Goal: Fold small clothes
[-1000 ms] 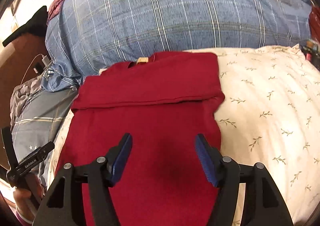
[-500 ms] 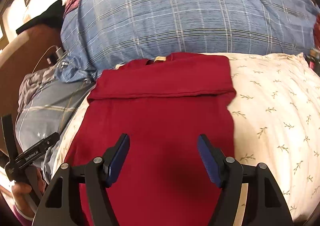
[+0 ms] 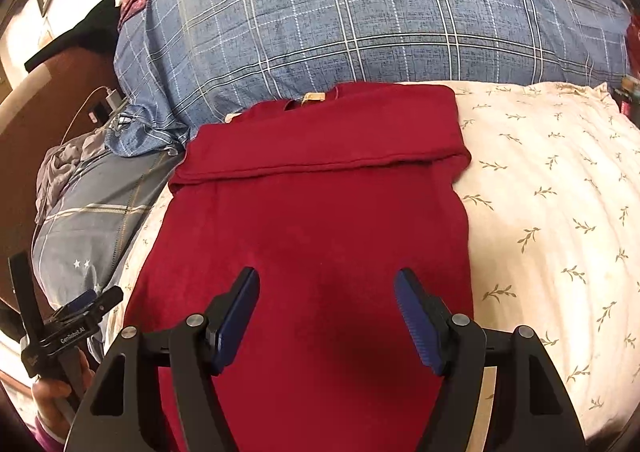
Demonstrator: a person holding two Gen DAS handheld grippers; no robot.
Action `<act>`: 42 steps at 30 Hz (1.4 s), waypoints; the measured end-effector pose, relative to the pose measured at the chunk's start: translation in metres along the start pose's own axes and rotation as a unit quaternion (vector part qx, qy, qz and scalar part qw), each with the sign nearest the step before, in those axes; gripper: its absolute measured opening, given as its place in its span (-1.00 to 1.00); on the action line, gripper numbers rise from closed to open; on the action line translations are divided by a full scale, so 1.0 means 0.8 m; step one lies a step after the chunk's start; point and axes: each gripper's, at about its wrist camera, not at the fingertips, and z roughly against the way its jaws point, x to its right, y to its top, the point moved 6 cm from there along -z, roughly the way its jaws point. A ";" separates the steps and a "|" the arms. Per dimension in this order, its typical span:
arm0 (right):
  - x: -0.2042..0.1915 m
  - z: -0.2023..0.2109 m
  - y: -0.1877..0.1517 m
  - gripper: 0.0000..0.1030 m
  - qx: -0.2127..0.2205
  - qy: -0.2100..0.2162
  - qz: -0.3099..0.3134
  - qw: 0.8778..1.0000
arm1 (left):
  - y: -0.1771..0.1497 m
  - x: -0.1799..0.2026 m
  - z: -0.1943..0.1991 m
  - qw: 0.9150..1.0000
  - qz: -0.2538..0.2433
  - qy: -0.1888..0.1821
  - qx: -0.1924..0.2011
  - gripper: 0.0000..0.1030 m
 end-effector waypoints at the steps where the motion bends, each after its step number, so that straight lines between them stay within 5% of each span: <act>1: 0.000 0.001 -0.001 0.40 0.000 -0.001 0.004 1.000 | -0.002 0.002 0.001 1.000 -0.002 -0.006 -0.004 1.00; 10: 0.029 0.021 -0.035 0.40 -0.019 -0.014 0.009 1.000 | -0.015 0.006 0.001 0.996 -0.024 -0.065 -0.059 1.00; 17: 0.058 0.019 -0.048 0.42 -0.034 -0.014 -0.025 0.999 | -0.024 0.007 -0.002 0.997 -0.053 -0.026 -0.056 1.00; 30: 0.023 0.027 -0.046 0.44 -0.021 0.000 0.005 1.000 | -0.010 0.011 0.027 0.996 -0.037 -0.058 -0.059 1.00; 42: 0.074 0.044 -0.090 0.44 -0.064 -0.008 -0.014 0.998 | -0.048 0.002 0.014 0.988 -0.032 -0.078 -0.130 1.00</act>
